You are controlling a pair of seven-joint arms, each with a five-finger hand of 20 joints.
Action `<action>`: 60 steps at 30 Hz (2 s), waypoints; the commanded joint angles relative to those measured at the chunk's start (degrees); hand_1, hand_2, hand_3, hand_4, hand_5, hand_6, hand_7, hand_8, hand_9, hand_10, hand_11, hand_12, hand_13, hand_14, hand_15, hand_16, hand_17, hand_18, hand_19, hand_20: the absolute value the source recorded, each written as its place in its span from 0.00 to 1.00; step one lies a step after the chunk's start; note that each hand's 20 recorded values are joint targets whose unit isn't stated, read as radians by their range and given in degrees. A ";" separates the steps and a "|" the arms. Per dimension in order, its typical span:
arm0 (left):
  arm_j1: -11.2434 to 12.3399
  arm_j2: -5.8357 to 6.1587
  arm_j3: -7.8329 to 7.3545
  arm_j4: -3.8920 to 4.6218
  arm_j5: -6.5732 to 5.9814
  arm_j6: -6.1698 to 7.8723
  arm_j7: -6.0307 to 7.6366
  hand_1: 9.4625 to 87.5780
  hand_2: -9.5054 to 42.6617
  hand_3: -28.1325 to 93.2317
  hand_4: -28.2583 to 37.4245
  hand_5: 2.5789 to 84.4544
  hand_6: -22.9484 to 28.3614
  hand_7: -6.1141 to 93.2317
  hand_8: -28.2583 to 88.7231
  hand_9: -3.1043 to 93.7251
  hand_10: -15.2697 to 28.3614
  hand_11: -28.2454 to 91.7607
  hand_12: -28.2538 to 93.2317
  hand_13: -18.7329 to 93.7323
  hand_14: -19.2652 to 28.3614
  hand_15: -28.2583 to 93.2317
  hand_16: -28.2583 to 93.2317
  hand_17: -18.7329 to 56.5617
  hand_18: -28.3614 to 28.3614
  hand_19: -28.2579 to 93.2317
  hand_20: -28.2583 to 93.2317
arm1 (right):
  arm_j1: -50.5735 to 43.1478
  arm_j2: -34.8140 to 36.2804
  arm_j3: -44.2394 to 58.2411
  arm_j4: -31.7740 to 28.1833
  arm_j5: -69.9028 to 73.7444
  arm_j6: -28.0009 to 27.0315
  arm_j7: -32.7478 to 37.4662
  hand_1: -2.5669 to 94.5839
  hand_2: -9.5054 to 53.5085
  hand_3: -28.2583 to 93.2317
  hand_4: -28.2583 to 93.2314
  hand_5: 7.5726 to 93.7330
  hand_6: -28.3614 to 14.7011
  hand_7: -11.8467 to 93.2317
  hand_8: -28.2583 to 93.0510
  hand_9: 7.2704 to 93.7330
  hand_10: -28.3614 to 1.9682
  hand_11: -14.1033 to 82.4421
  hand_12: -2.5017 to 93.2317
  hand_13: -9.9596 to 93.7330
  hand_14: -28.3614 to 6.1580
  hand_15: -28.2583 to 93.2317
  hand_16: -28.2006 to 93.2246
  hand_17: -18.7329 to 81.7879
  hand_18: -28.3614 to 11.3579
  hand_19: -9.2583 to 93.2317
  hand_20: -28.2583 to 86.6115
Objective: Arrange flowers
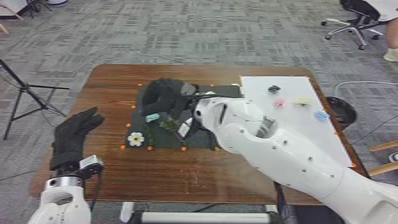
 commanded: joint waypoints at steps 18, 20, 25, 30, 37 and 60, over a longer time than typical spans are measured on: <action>2.94 -0.98 -1.17 -1.60 0.80 0.30 0.55 0.21 0.17 0.81 0.06 0.62 0.47 0.23 0.18 0.61 0.67 0.42 0.35 0.59 0.77 0.38 0.25 0.39 0.70 0.29 0.41 | -37.52 25.07 50.19 -1.80 -16.16 9.57 12.96 0.31 0.00 0.75 0.10 0.56 0.55 0.23 0.19 0.61 0.43 0.26 0.23 0.72 0.42 0.57 0.48 0.49 0.18 0.73 0.71; 2.93 -1.07 -1.09 -1.63 0.86 0.40 0.54 0.21 0.17 0.81 0.06 0.62 0.47 0.23 0.18 0.61 0.67 0.42 0.35 0.59 0.77 0.38 0.25 0.39 0.70 0.29 0.41 | -37.72 24.54 50.87 -0.68 -16.60 5.89 13.01 0.32 0.00 0.75 0.10 0.57 0.55 0.23 0.19 0.62 0.43 0.26 0.23 0.72 0.42 0.57 0.48 0.50 0.17 0.74 0.71; 3.14 -1.31 -1.17 -1.69 0.94 0.49 0.72 0.21 0.16 0.80 0.06 0.62 0.47 0.23 0.18 0.61 0.67 0.42 0.35 0.59 0.77 0.38 0.25 0.39 0.70 0.29 0.41 | -39.31 23.79 51.83 1.95 -17.97 1.87 13.85 0.32 0.00 0.74 0.10 0.57 0.55 0.23 0.19 0.63 0.43 0.26 0.23 0.73 0.43 0.57 0.48 0.50 0.18 0.74 0.72; 3.56 -1.49 -1.24 -1.84 0.82 0.84 0.91 0.21 0.16 0.81 0.06 0.62 0.47 0.23 0.18 0.61 0.67 0.42 0.35 0.59 0.77 0.38 0.25 0.39 0.70 0.29 0.41 | -41.93 22.27 52.69 3.45 -18.70 1.24 14.06 0.32 0.00 0.75 0.09 0.57 0.55 0.23 0.19 0.63 0.43 0.27 0.23 0.74 0.43 0.58 0.48 0.51 0.17 0.75 0.72; 3.58 -1.66 -1.21 -1.89 0.54 1.13 1.38 0.21 0.18 0.80 0.06 0.62 0.47 0.23 0.18 0.61 0.67 0.42 0.35 0.59 0.77 0.38 0.25 0.40 0.70 0.29 0.41 | -42.42 20.51 50.54 5.40 -20.11 2.05 14.09 0.35 0.00 0.75 0.09 0.59 0.57 0.24 0.19 0.66 0.46 0.28 0.23 0.76 0.47 0.60 0.49 0.52 0.17 0.78 0.73; 3.95 -1.46 -1.66 -2.06 0.42 1.04 1.45 0.21 0.20 0.81 0.04 0.62 0.47 0.23 0.18 0.61 0.67 0.42 0.35 0.59 0.77 0.38 0.25 0.40 0.70 0.29 0.41 | -41.93 21.75 45.36 5.72 -24.20 18.59 16.36 0.70 0.03 0.64 0.10 0.80 0.64 0.28 0.33 0.94 0.66 0.24 0.40 0.92 0.69 0.64 0.52 0.66 0.23 0.90 0.74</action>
